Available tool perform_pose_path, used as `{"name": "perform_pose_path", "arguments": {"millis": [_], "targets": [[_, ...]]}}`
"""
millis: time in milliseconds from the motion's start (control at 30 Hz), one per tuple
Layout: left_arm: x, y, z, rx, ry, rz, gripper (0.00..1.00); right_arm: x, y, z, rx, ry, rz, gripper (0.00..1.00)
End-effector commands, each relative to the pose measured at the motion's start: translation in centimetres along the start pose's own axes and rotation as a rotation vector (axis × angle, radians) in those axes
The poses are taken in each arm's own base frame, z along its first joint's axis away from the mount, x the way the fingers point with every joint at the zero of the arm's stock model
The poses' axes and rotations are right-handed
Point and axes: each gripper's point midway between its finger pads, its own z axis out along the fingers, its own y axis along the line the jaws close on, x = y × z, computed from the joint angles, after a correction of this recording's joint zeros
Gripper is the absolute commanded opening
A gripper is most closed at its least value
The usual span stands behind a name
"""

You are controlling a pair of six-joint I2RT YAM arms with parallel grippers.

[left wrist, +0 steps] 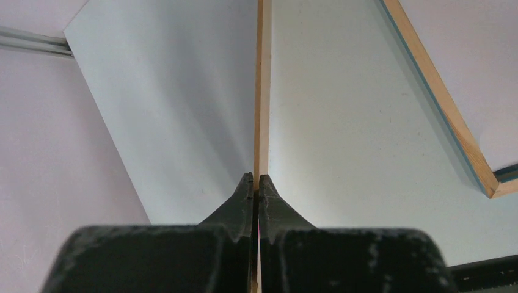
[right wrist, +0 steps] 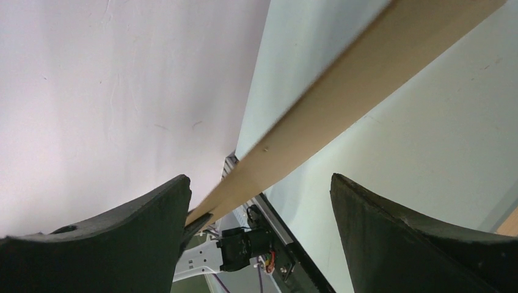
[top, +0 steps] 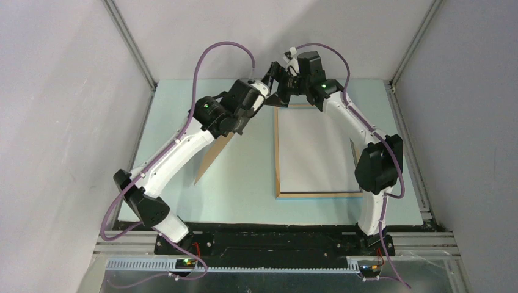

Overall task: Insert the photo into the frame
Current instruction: Turn over the photo frame item at the center of the board.

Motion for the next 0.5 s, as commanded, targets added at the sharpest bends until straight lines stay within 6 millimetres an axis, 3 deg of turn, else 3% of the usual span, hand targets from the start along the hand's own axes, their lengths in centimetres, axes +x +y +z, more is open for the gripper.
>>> {"name": "perform_pose_path", "arguments": {"millis": [0,233,467], "targets": [[-1.5,-0.3,0.1,-0.039,-0.058,0.018,0.0,0.0,2.4,-0.8,-0.063,-0.012,-0.011,0.88],[-1.4,-2.4,1.2,0.013,-0.035,0.022,0.0,1.3,0.9,0.1,-0.032,0.009,0.006,0.85],[-1.3,-3.7,1.9,0.049,-0.018,0.018,0.02,2.7,-0.8,0.7,-0.001,0.026,0.028,0.75]]}}
